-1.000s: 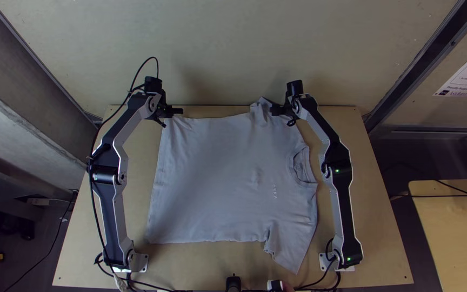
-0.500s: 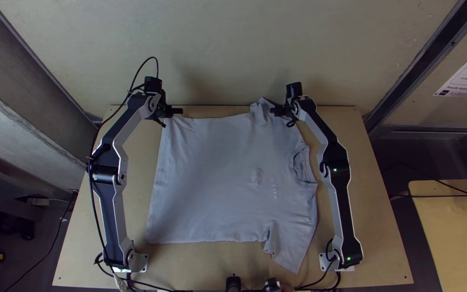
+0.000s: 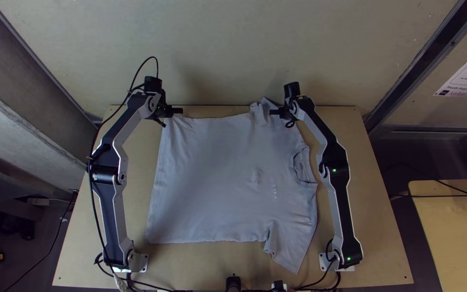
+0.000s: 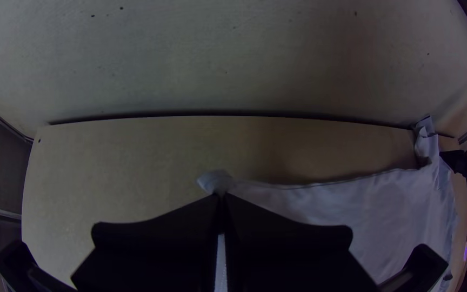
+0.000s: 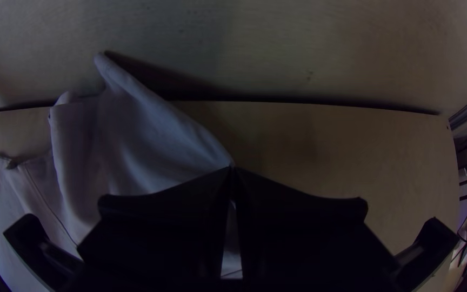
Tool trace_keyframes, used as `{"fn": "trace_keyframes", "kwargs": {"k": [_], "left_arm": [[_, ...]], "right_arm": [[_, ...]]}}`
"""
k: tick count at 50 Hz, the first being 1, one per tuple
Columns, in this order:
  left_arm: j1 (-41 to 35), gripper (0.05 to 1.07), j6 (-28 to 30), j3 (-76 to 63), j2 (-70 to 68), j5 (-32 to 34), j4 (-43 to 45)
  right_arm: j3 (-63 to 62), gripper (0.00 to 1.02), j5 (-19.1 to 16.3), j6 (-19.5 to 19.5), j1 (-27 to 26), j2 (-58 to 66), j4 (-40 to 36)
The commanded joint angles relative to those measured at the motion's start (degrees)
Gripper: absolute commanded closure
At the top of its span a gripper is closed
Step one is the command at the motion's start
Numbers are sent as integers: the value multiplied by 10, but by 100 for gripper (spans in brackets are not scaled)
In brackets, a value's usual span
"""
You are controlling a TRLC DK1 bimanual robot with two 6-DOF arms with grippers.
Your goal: Fold the t-shirt
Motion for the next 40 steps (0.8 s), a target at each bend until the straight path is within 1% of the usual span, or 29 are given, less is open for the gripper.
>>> {"fn": "trace_keyframes", "kwargs": {"k": [1,15,25,40], "left_arm": [[1,105,-3,22,-19,5,-3],[0,105,-9,63,-11,4,-2],[0,105,-9,66,3,4,-5],[4,105,-22,54,14,8,-12]], "right_arm": [[-8,100,12,6,-14,-17,-23],[-12,100,13,28,-38,-62,-23],[-16,100,13,30,-53,-90,-28],[-44,100,13,30,-56,-128,-70]]}}
